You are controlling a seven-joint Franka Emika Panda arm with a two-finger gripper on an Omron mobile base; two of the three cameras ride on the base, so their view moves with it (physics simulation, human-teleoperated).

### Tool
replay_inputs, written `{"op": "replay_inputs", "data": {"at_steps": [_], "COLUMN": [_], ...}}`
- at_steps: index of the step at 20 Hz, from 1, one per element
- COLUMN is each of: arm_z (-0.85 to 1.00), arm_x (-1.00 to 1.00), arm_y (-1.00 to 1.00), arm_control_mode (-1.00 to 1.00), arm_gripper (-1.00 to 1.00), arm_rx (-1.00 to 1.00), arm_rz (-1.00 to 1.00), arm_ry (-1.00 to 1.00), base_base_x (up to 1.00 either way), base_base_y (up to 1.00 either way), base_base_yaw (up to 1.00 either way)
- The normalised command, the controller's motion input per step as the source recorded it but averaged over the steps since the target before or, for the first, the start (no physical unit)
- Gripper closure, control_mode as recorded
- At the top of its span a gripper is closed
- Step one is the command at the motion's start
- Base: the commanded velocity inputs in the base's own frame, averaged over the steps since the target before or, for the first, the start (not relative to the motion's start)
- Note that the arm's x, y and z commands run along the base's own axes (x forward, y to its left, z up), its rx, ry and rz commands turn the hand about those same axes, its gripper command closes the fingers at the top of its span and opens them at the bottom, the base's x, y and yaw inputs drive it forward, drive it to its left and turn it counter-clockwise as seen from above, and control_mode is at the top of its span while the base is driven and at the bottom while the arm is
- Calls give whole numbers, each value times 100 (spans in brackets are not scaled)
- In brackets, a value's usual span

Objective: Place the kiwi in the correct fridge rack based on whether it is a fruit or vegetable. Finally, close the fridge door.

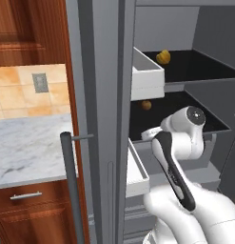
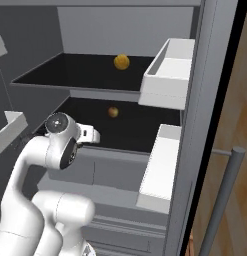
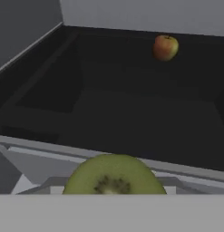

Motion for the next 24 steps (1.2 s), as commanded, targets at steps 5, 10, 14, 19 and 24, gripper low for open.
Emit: {"op": "replay_inputs", "data": {"at_steps": [5, 10, 14, 19, 24], "arm_z": [0, 0, -5, -7, -20], "arm_x": [55, 70, 91, 100, 100], "arm_y": [-8, 0, 0, 5, 9], "arm_control_mode": [-100, -100, -100, -100, -100], "arm_gripper": [100, 100, 100, 100, -100], "arm_rx": [1, 0, 0, 0, 0], "arm_rz": [24, 12, 5, 2, 0], "arm_ry": [0, 0, 0, 0, 0], "base_base_x": [0, 0, 0, 0, 0], "base_base_y": [0, 0, 0, 0, 0], "base_base_yaw": [0, 0, 0, 0, 0]}}
